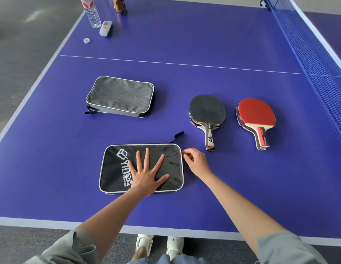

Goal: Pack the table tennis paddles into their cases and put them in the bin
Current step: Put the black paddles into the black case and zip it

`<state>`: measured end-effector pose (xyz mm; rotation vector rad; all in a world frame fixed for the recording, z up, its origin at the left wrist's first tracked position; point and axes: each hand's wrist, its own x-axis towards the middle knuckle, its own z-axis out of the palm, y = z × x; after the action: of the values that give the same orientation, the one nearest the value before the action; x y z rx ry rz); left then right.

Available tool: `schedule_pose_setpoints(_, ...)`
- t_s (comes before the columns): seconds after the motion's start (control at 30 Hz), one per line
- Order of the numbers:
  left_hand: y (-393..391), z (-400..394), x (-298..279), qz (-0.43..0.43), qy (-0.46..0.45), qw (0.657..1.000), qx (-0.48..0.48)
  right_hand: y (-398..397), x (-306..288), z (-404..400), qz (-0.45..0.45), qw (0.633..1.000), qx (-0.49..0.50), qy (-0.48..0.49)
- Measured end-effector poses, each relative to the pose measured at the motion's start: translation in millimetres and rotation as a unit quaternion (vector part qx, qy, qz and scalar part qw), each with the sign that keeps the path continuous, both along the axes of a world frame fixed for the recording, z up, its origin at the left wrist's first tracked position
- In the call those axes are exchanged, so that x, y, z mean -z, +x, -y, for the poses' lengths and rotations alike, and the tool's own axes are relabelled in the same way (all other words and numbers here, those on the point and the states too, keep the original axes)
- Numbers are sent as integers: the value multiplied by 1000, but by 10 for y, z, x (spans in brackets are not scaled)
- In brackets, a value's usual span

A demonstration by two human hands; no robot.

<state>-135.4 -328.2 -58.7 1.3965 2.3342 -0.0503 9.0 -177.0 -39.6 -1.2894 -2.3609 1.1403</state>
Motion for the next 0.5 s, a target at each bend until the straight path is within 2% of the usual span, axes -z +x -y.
schedule_pose_setpoints(0.17,-1,-1,-40,-4,5,1000,1,-129,-104,-137,44,997,-24,-62)
schedule_pose_setpoints(0.5,3,23,31,-14,26,999,-14,-115,-84,-106,18,994,-5,-105)
